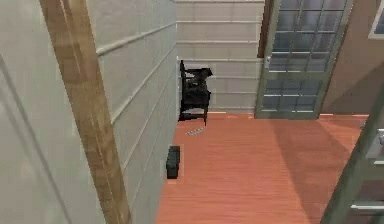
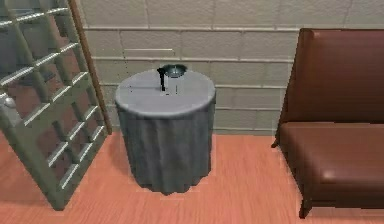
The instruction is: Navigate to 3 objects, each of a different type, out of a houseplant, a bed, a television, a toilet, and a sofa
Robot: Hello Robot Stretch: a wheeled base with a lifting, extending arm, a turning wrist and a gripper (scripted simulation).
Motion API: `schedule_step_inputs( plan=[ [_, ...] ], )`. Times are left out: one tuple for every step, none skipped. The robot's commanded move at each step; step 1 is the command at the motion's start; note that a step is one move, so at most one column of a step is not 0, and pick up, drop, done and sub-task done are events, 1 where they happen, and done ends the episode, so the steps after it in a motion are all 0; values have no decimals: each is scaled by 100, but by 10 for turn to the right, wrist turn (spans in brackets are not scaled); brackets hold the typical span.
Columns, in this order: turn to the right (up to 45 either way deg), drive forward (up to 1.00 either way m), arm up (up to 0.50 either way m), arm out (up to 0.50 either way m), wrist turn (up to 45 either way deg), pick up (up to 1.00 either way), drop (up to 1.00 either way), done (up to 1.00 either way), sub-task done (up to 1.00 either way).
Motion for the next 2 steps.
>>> schedule_step_inputs(
  plan=[
    [450, 0, 0, 0, 0, 0, 0, 0, 0],
    [420, 0, 0, 0, 0, 0, 0, 0, 0]
  ],
)
